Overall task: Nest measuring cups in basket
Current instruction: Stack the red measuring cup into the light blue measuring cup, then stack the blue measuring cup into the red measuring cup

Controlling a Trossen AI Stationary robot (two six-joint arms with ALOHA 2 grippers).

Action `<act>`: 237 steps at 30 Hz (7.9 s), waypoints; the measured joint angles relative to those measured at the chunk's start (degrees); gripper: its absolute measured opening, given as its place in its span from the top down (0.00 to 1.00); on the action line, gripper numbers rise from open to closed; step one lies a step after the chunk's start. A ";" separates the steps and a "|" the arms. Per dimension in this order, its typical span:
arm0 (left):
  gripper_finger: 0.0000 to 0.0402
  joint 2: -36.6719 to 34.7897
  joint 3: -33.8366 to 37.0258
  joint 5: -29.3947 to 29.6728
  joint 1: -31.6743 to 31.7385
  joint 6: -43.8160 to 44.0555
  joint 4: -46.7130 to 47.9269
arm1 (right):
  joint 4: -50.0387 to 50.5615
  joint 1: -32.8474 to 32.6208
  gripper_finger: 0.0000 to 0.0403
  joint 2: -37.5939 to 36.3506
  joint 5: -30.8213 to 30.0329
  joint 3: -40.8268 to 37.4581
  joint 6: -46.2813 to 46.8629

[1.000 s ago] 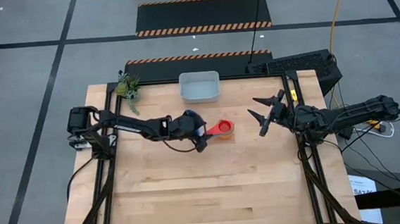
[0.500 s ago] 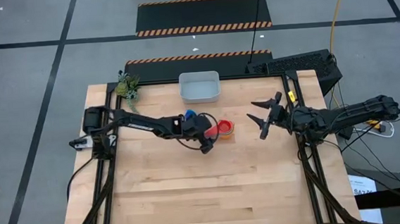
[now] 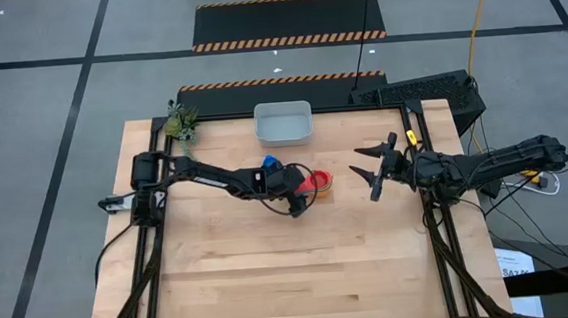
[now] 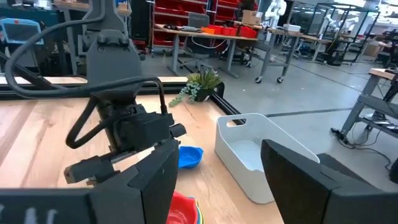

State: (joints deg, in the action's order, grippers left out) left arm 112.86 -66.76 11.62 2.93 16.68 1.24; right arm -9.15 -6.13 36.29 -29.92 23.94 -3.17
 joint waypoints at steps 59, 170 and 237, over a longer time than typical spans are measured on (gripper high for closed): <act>0.31 -14.45 23.35 27.05 -6.83 -66.85 -3.64 | 3.86 0.00 0.44 0.09 0.05 0.00 2.09; 1.00 -35.87 25.44 25.47 -7.03 -50.93 -21.91 | -8.49 0.02 0.44 9.00 5.78 0.04 2.66; 1.00 -8.16 13.68 -17.81 -5.93 -27.90 -87.57 | -50.62 -2.97 0.52 33.94 19.73 3.72 -2.24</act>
State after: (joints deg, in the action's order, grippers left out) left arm 104.71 -53.08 -6.20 -3.01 -11.22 -86.32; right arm -59.77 -9.10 70.24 -10.20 27.66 -5.41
